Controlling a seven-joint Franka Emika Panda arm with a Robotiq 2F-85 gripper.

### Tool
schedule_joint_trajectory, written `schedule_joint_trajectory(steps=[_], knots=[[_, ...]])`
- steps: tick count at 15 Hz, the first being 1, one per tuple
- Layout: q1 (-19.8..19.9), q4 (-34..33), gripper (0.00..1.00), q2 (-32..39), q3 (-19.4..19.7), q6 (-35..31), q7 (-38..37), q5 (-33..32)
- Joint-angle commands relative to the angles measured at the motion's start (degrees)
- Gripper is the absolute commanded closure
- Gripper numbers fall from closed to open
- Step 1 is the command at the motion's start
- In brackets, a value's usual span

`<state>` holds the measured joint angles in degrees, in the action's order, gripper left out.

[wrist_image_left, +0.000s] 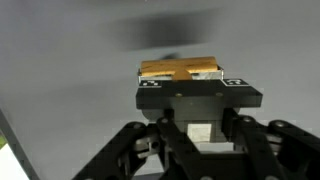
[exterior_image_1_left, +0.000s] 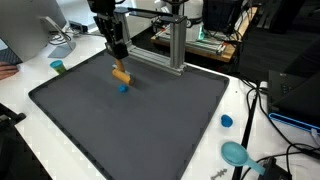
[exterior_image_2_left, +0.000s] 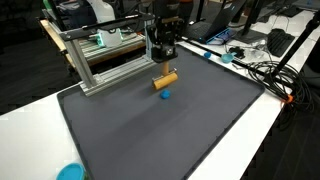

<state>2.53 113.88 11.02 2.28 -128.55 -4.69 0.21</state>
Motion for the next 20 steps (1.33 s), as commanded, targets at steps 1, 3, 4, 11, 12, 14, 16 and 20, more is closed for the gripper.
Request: schedule_joint_trajectory(steps=[1, 3, 4, 11, 12, 14, 16, 20], knots=[[0.1, -0.1, 0.53, 0.0, 0.2, 0.1, 0.5, 0.4], [0.2, -0.1, 0.53, 0.0, 0.2, 0.1, 0.6, 0.5], [0.2, -0.1, 0.53, 0.0, 0.2, 0.1, 0.6, 0.5], [0.1, 0.9, 0.78, 0.2, 0.5, -3.4, -0.5, -0.2], [0.2, 1.0, 0.78, 0.3, 0.5, -4.3, -0.4, 0.3], [0.1, 0.8, 0.78, 0.8, 0.7, -4.7, -0.7, -0.5], [0.1, 0.8, 0.78, 1.1, 1.0, -4.5, -0.7, -1.3], [0.2, 1.5, 0.78, 1.6, 0.9, -4.8, -0.2, -0.1]])
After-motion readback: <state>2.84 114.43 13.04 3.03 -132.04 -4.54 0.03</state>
